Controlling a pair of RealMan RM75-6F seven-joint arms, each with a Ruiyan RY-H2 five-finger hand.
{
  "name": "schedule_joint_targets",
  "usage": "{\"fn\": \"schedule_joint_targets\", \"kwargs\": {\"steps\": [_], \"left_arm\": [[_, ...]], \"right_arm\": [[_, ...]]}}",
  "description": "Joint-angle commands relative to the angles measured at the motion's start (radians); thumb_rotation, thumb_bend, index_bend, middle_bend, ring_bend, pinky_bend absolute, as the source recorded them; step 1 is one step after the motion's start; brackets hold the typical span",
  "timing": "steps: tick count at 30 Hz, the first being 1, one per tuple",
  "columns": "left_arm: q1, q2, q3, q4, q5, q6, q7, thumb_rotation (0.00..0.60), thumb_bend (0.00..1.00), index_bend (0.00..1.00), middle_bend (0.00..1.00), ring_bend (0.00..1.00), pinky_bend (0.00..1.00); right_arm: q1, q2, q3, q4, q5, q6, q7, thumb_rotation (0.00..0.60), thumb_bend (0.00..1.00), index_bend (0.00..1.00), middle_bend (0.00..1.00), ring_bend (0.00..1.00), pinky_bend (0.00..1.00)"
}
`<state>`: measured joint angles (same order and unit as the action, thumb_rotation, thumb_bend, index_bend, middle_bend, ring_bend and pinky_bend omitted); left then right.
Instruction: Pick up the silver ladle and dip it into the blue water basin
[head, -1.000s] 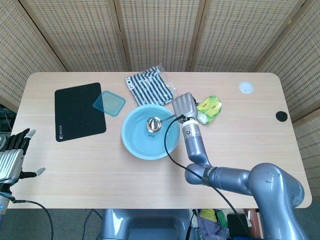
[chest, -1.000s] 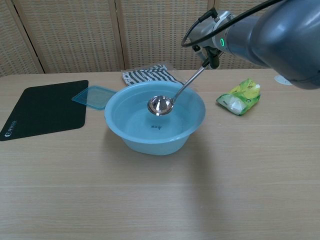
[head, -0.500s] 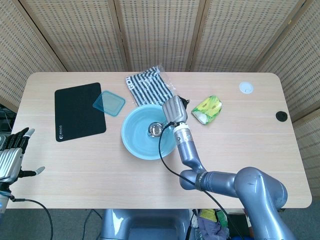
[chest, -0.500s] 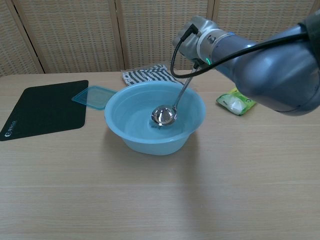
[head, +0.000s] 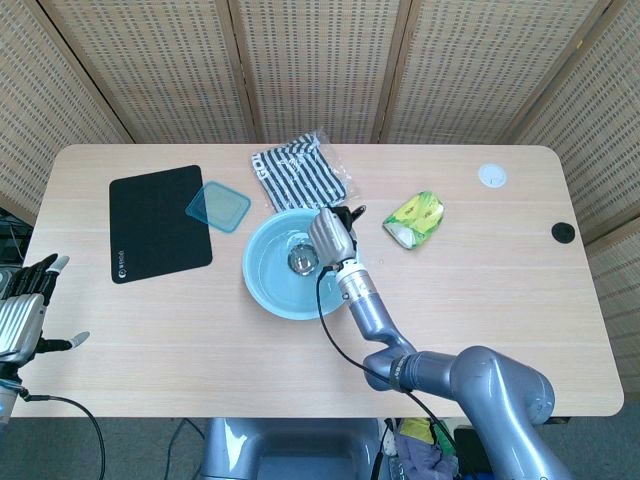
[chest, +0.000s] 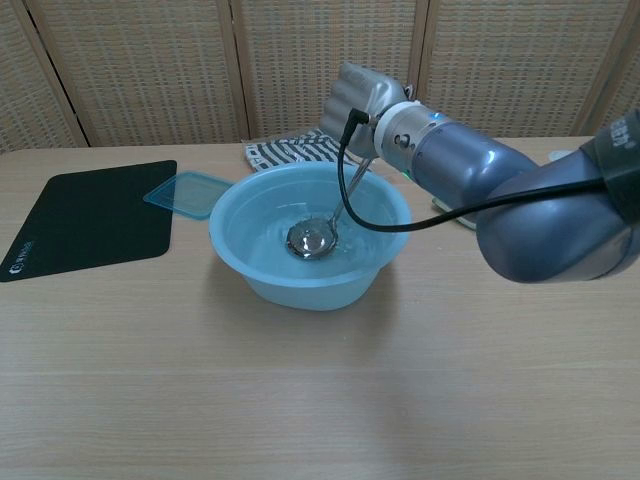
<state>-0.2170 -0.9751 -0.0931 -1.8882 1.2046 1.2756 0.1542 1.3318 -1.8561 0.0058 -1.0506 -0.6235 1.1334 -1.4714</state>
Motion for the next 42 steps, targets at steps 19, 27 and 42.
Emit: {"fn": "schedule_joint_targets", "kwargs": {"steps": [19,27,42], "left_arm": [[-0.005,0.001,0.003,0.001,-0.004,-0.006,-0.003,0.6,0.0,0.0,0.0,0.0,0.0],[-0.006,-0.001,0.008,-0.003,0.002,-0.006,0.002,0.6,0.0,0.0,0.0,0.0,0.0],[-0.011,-0.003,0.012,-0.006,-0.003,-0.014,0.01,0.6,0.0,0.0,0.0,0.0,0.0]], "right_arm": [[-0.054,0.039,0.253,-0.197,0.308,-0.018,-0.1,0.6,0.86,0.87,0.99,0.99,1.0],[-0.06,0.13,0.306,-0.296,0.427,0.003,-0.097,0.6,0.86,0.87,0.99,0.99,1.0],[-0.054,0.252,0.382,-0.432,0.589,0.02,-0.04,0.6,0.86,0.87,0.99,0.99,1.0]]}}
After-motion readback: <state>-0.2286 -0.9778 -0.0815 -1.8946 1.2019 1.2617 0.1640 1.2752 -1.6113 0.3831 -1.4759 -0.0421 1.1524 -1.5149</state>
